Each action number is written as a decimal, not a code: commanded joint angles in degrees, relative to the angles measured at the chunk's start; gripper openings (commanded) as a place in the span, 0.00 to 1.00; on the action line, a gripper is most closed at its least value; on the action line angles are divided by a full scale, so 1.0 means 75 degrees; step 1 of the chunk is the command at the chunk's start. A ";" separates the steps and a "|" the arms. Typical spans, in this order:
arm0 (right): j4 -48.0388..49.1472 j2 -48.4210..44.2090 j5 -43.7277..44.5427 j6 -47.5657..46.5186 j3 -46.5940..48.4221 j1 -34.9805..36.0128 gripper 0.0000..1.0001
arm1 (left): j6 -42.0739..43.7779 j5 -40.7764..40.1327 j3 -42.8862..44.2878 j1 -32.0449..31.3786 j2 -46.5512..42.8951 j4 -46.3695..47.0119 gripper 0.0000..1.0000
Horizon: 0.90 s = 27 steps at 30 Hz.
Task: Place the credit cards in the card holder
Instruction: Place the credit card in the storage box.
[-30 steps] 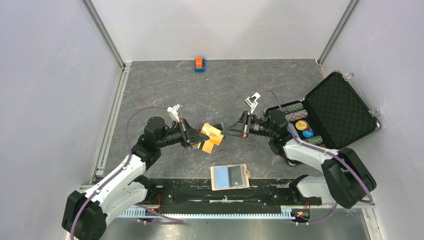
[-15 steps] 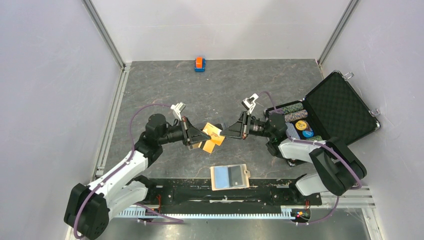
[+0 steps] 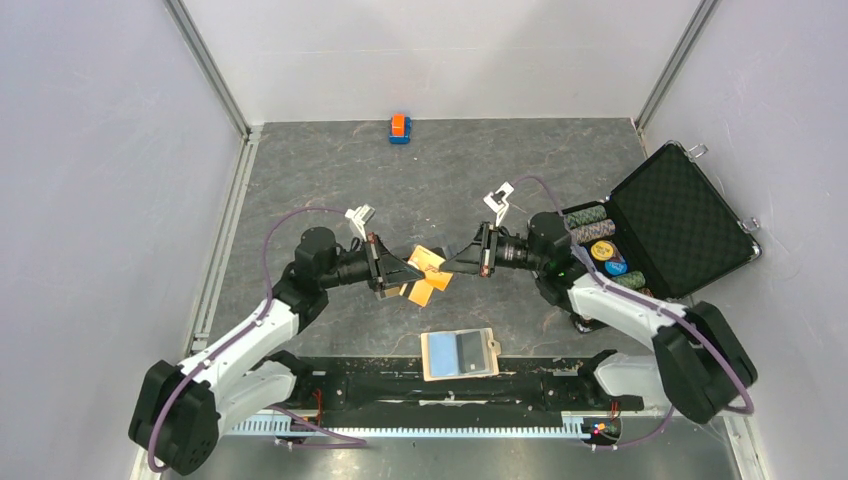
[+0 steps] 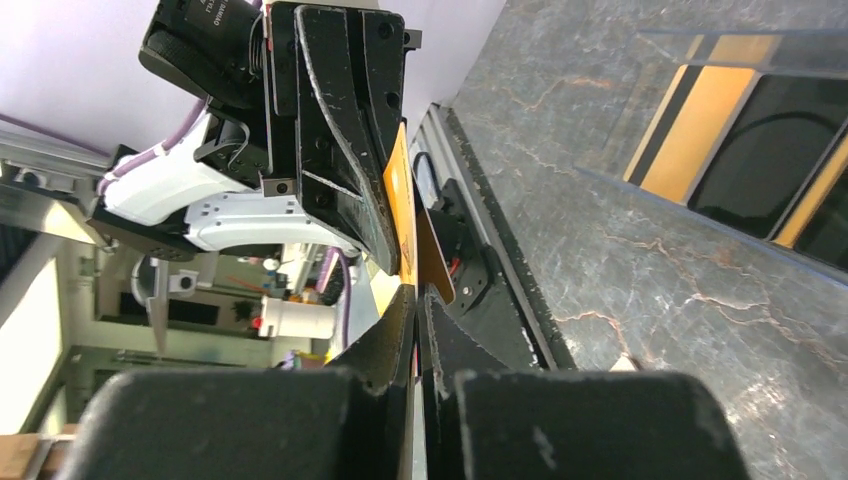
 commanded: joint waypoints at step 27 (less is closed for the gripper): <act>-0.1619 -0.0407 -0.0496 -0.1353 0.0258 -0.1213 0.63 | 0.1323 0.1795 0.1161 0.0150 0.1418 -0.0328 0.02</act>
